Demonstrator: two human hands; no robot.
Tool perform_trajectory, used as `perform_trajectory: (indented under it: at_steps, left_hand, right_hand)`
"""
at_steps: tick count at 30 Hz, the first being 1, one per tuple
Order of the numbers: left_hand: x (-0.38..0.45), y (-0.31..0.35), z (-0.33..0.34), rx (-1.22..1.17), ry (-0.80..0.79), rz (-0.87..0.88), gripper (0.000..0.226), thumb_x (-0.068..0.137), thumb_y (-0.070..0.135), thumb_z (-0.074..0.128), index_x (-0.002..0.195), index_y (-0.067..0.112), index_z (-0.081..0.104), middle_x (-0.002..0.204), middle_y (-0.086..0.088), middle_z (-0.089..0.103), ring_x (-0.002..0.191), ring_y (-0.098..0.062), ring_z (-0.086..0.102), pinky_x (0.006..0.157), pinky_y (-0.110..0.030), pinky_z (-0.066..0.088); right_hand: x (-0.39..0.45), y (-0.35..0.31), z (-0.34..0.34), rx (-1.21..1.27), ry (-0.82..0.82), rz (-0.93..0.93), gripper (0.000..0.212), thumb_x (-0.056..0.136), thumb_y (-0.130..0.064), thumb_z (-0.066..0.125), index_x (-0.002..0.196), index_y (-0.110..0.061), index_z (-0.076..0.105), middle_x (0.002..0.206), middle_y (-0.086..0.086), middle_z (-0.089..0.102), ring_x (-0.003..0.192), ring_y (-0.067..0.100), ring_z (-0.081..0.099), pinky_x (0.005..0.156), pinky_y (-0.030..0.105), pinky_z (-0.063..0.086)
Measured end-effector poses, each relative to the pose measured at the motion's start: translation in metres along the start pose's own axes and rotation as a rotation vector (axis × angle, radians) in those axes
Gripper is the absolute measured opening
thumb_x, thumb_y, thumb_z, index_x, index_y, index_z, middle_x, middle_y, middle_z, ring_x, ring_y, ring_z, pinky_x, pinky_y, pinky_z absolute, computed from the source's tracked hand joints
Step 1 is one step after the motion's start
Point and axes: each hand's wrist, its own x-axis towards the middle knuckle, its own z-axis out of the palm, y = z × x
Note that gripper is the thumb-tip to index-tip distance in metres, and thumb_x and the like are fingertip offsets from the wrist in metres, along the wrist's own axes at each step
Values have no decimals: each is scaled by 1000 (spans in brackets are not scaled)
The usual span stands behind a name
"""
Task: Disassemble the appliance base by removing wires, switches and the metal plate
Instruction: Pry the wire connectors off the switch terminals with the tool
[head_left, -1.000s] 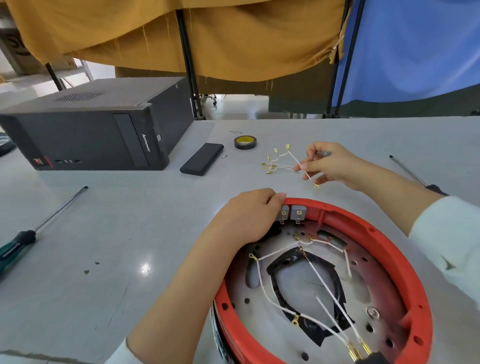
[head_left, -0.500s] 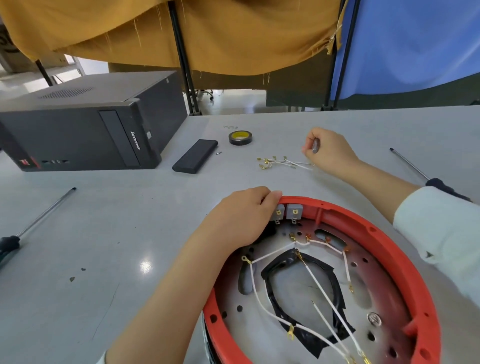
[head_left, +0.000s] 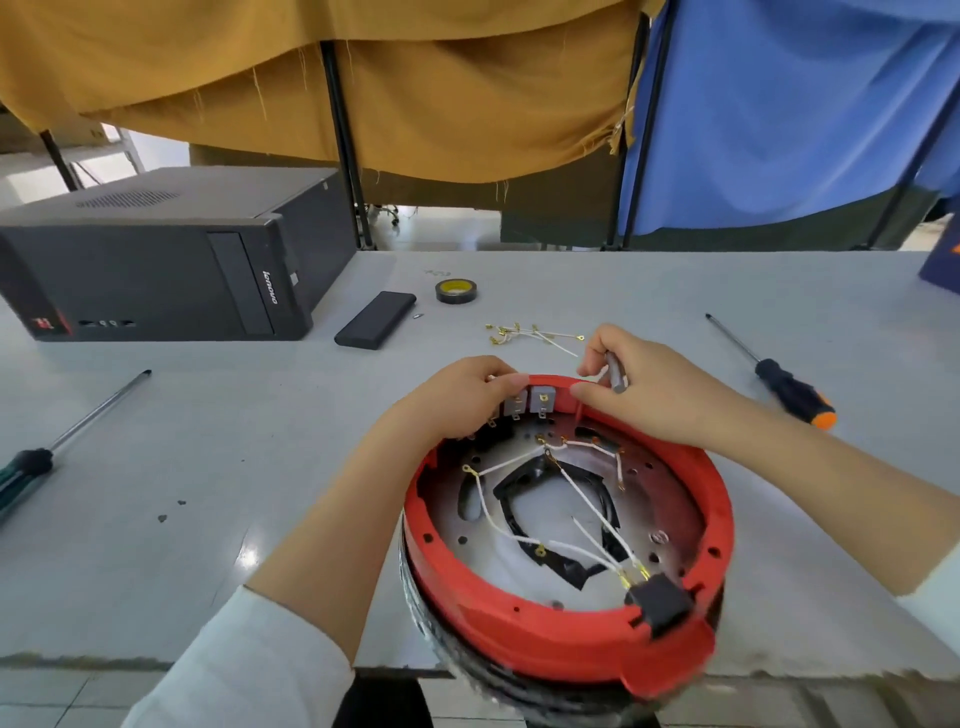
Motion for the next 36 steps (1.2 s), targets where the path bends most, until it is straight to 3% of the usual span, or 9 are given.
perform_trajectory:
  at_steps: [3, 7, 16, 19, 22, 25, 28, 31, 36]
  left_hand:
    - [-3, -4, -5, 27, 86, -89, 36, 99, 40, 40, 120, 16, 57, 110, -6, 60, 85, -19, 56, 67, -26, 38]
    - [-10, -10, -12, 104, 153, -200, 37, 102, 27, 34, 124, 3, 51, 126, -18, 56, 114, -33, 52, 86, -32, 41]
    - [-45, -16, -27, 208, 95, -295, 43, 99, 26, 38, 139, 10, 36, 134, -15, 50, 120, -33, 50, 92, -34, 40]
    - [-50, -11, -30, 290, 111, -180, 50, 98, 40, 39, 144, 20, 31, 138, -12, 45, 120, -29, 50, 95, -34, 37]
    - [-45, -4, -28, 294, 82, -11, 46, 98, 39, 43, 141, 24, 37, 144, -6, 40, 124, -24, 47, 99, -33, 34]
    - [-36, 0, -23, 303, -18, 96, 40, 97, 34, 46, 136, 24, 45, 140, -1, 49, 124, -19, 47, 101, -30, 34]
    - [-27, -2, -16, 337, -40, 117, 35, 98, 32, 47, 131, 22, 51, 130, -2, 57, 117, -19, 51, 92, -27, 35]
    - [-20, -6, -14, 364, 14, 72, 27, 99, 28, 45, 120, 19, 58, 122, -6, 60, 110, -23, 52, 86, -28, 36]
    - [-21, -15, -22, 539, 106, -140, 31, 102, 27, 34, 123, 11, 50, 122, -15, 57, 109, -31, 53, 82, -34, 39]
  right_hand:
    - [-10, -3, -9, -76, 7, 30, 24, 84, -29, 66, 84, -27, 42, 81, -4, 56, 67, 6, 49, 55, 21, 35]
    - [-19, -6, -13, -158, -20, 88, 26, 82, -18, 65, 84, -28, 40, 72, -9, 48, 63, 3, 45, 50, 23, 27]
    - [-12, -13, -8, -218, -37, 81, 37, 78, 6, 50, 70, -28, 37, 74, -11, 51, 69, 15, 48, 53, 26, 32]
    - [-4, -14, -7, -122, -62, 54, 38, 80, 3, 59, 72, -28, 39, 100, 2, 63, 90, 26, 57, 76, 37, 48]
    - [-1, -19, -1, -52, -72, -11, 39, 82, 2, 62, 73, -29, 39, 112, 1, 63, 102, 25, 58, 88, 43, 48]
    - [0, -26, 8, -4, -86, -99, 39, 83, 0, 61, 72, -30, 38, 112, -4, 64, 105, 21, 58, 86, 42, 49]
    - [2, -33, 14, -27, -81, -175, 38, 81, 0, 59, 70, -29, 37, 93, -3, 61, 94, 19, 57, 74, 38, 46]
    - [4, -35, 14, 27, -83, -191, 36, 83, -6, 63, 72, -29, 37, 101, -7, 63, 101, 6, 55, 77, 31, 43]
    - [5, -31, -3, 33, -64, -72, 30, 85, -30, 66, 77, -31, 37, 110, 12, 64, 100, 28, 60, 87, 45, 48]
